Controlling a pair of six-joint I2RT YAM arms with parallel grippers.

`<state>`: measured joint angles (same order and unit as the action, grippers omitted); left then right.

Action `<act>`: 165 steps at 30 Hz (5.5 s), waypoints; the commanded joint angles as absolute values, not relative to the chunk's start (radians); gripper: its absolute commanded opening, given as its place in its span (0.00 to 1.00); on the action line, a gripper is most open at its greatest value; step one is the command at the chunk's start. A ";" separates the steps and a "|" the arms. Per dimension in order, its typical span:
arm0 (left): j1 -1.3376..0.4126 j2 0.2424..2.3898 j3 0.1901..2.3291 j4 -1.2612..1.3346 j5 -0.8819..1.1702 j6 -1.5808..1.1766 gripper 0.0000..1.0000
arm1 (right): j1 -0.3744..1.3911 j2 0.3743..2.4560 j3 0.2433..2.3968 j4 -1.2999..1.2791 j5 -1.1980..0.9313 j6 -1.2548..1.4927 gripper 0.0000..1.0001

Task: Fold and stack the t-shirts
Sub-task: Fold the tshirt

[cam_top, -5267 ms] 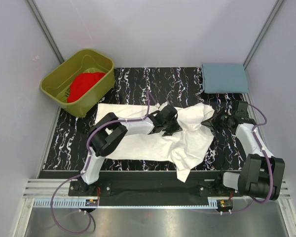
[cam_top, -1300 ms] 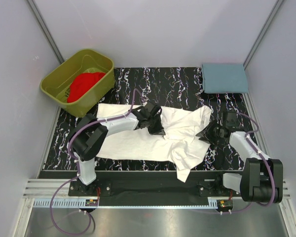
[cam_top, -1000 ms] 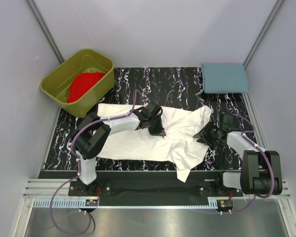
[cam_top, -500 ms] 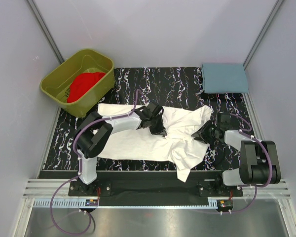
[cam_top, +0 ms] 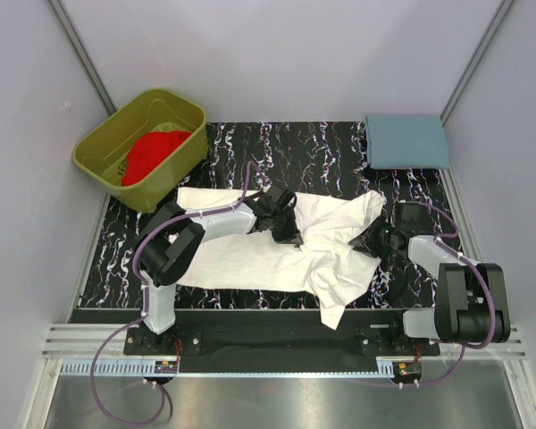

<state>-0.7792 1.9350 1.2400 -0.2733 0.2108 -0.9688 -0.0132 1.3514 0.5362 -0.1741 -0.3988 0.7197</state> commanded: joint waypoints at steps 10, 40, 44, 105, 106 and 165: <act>-0.778 1.945 1.269 -0.213 0.247 -0.983 0.00 | -0.005 1.410 0.542 -0.081 -0.400 0.670 0.36; -0.773 1.919 1.359 -0.360 0.181 -0.943 0.00 | 0.025 1.230 0.811 -0.672 -0.310 0.689 0.00; -0.772 1.907 1.352 -0.390 0.166 -0.922 0.00 | 0.032 1.172 0.793 -0.730 -0.290 0.729 0.00; -0.523 1.882 1.437 -0.505 0.212 -0.703 0.47 | -0.175 1.643 1.123 -0.339 -0.253 0.525 0.55; -0.497 1.905 1.433 -0.499 0.209 -0.698 0.47 | -0.181 1.675 1.129 -0.334 -0.261 0.508 0.55; -0.410 1.852 1.443 -0.499 0.245 -0.632 0.58 | -0.232 1.994 1.308 -0.506 -0.169 0.568 0.03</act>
<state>-0.4038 1.9453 1.4220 -0.5079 0.2516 -0.6537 -0.2111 1.9617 1.2495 -0.4469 -0.2836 0.6228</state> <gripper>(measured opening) 0.580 0.035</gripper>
